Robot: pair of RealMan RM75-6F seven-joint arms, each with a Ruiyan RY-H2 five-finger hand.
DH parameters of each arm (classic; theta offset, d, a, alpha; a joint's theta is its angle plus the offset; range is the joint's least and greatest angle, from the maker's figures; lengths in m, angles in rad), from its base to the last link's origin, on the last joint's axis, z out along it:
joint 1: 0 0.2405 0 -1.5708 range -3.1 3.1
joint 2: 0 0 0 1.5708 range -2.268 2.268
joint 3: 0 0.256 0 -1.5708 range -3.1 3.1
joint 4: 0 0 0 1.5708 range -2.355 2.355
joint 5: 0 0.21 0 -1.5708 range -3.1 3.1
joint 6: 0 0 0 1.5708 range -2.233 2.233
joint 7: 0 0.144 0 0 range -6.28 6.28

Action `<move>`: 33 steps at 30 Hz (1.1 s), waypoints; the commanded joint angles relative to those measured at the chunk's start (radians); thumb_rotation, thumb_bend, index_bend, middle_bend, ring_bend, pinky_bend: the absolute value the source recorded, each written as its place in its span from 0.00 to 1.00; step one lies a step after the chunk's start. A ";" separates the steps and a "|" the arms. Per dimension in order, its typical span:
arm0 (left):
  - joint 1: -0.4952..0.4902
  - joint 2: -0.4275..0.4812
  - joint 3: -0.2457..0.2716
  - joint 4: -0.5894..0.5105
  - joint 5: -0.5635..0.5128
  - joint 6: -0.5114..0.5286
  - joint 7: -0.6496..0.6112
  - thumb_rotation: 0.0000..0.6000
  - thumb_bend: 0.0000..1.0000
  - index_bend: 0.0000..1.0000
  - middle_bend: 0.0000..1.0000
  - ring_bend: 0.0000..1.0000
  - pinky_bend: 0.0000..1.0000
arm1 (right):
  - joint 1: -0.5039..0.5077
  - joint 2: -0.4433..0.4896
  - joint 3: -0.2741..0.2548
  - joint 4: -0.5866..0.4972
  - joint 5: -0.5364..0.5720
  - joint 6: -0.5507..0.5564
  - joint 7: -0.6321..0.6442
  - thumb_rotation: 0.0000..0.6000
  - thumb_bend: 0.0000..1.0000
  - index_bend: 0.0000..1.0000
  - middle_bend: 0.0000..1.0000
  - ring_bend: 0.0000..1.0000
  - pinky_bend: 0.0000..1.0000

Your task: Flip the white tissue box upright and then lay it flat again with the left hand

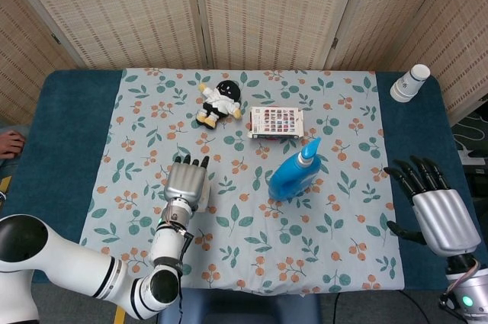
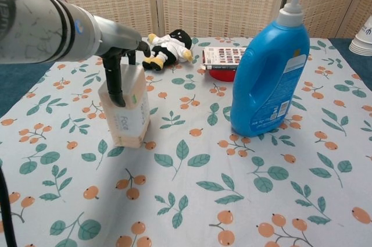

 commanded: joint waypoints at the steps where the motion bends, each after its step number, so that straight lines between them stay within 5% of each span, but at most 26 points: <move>1: 0.006 -0.004 -0.002 0.006 0.009 -0.001 0.004 1.00 0.17 0.09 0.20 0.10 0.15 | 0.001 0.000 0.000 0.001 0.002 -0.001 0.000 1.00 0.12 0.17 0.11 0.00 0.06; 24: 0.059 -0.023 -0.005 -0.005 0.128 0.043 0.018 1.00 0.24 0.38 0.49 0.27 0.23 | 0.003 -0.003 0.002 0.004 0.005 -0.004 0.002 1.00 0.12 0.17 0.11 0.00 0.06; 33: 0.122 -0.008 -0.022 -0.029 0.275 0.071 -0.100 1.00 0.24 0.43 0.53 0.32 0.28 | 0.005 -0.006 0.002 0.009 0.011 -0.010 0.000 1.00 0.12 0.17 0.11 0.00 0.06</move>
